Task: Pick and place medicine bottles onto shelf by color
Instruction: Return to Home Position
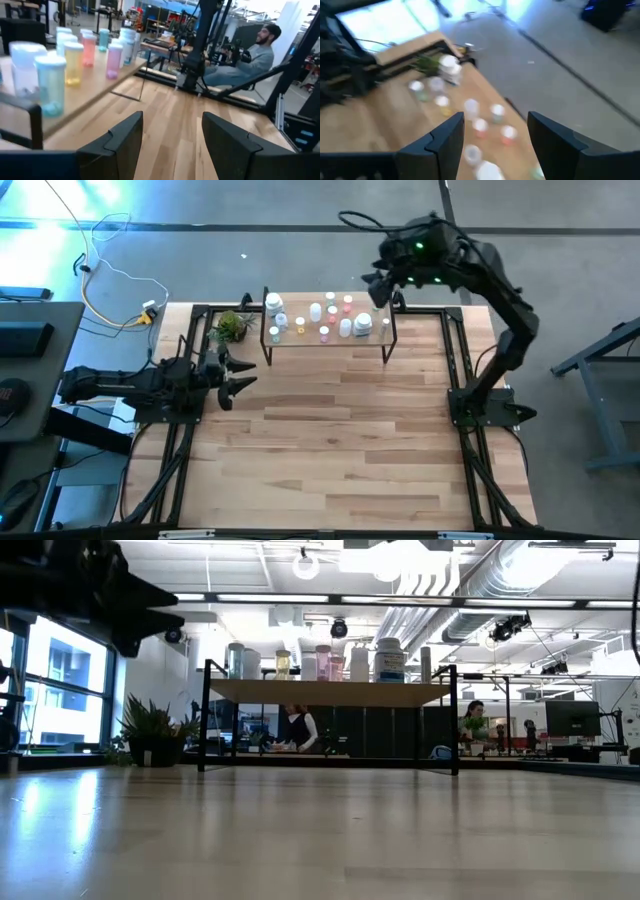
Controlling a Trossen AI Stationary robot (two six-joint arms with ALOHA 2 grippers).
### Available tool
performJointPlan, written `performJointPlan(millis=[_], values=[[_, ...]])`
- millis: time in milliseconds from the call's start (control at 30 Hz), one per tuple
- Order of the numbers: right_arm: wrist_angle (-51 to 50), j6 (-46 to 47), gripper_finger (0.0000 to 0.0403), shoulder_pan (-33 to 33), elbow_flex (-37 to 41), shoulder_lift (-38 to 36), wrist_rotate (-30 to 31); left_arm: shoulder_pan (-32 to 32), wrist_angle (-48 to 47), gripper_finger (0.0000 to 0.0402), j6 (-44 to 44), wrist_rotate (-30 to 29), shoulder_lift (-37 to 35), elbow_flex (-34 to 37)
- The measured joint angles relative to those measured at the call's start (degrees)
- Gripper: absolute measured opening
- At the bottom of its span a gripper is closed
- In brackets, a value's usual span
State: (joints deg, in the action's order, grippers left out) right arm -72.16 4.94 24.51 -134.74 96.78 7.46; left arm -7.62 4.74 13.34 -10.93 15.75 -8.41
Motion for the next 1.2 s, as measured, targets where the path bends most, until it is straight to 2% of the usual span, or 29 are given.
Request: performJointPlan(millis=[100,200,467,667,967,1200], values=[[-1.5,-1.1,0.0209,0.1,4.0,-3.6,3.0,-1.1,3.7,0.0195,2.8,2.4,0.2,2.7],[-0.9,-1.3,0.0209,0.5,12.4,-8.5,3.1,-2.2,5.7,0.0195,4.5,3.7,0.2,5.0],[15.3,2.1,0.0209,1.0,45.1,-28.5,3.1,-5.3,5.5,0.0195,5.4,5.0,0.2,7.6],[23.1,6.9,0.0209,-0.3,64.4,-43.3,2.8,-6.0,6.6,0.0195,5.6,4.9,0.2,7.6],[32.2,14.6,0.0209,-3.4,86.9,-64.0,2.7,-6.0,6.7,0.0195,5.6,4.3,0.2,7.6],[40.1,17.5,0.0209,-6.4,101.7,-76.7,2.6,-6.0,6.7,0.0195,5.0,4.3,0.2,7.6]])
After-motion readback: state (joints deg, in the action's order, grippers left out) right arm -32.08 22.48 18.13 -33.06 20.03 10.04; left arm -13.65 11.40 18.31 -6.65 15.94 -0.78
